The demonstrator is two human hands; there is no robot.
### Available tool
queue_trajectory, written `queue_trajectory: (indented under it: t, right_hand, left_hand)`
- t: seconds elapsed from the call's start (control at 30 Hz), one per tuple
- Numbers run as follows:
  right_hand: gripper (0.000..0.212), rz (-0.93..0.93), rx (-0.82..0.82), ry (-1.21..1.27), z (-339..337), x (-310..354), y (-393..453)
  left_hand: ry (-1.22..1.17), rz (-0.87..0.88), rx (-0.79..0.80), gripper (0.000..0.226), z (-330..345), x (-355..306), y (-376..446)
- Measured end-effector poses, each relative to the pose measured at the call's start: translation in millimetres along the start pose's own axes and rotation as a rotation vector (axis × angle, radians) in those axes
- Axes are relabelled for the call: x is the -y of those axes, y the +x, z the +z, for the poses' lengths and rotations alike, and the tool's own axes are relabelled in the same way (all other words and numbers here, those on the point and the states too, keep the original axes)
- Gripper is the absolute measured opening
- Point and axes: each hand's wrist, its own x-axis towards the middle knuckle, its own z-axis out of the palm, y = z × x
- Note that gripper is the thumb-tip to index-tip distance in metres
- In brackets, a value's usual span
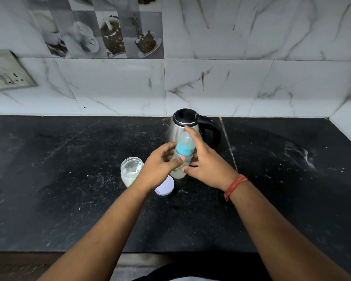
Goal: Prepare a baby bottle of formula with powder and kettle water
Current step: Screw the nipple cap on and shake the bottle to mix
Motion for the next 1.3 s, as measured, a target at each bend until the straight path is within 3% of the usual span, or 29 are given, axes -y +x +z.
queue_trajectory:
  t: [0.17,0.3,0.5,0.63,0.73,0.87,1.0,1.1,1.2,1.3]
  right_hand:
    - [0.100,-0.035,-0.193,-0.006,-3.1,-2.4,7.0]
    - [0.093,-0.010,-0.267,0.061,-12.8,-4.6,15.5]
    - [0.092,-0.003,-0.314,0.095,-31.8,-15.3,27.8]
    - [0.090,0.042,-0.297,0.160,-48.8,-20.4,37.8]
    - [0.085,0.027,-0.331,0.262,-66.4,-20.9,42.9]
    - [0.081,0.005,-0.697,0.584,-72.2,-22.0,47.0]
    - [0.080,0.075,-0.498,0.482,-58.6,-22.5,51.6]
    - [0.075,0.095,-0.734,0.721,-63.8,-26.6,52.2]
    - [0.072,0.117,-0.578,0.641,-68.7,-25.1,54.8]
    - [0.071,0.128,-0.719,0.701,-75.7,-27.5,55.2]
  left_hand:
    - [-0.072,-0.073,0.073,0.039,2.2,-14.9,2.1]
    - [0.042,-0.003,0.082,0.039,6.1,-25.0,4.5]
    - [0.929,0.212,-0.090,0.089,-22.3,-15.1,31.4]
    - [1.216,0.206,-0.156,0.091,-36.1,-14.3,42.3]
    - [1.273,0.217,-0.189,0.085,-39.8,-14.2,46.9]
    - [1.277,0.222,-0.227,0.083,-38.5,-14.0,51.7]
    - [1.274,0.227,-0.237,0.082,-37.7,-17.1,56.6]
    - [1.263,0.222,-0.245,0.082,-37.2,-18.1,59.7]
    - [1.267,0.225,-0.255,0.081,-37.8,-18.2,59.9]
    - [1.251,0.221,-0.273,0.080,-36.7,-19.2,61.4]
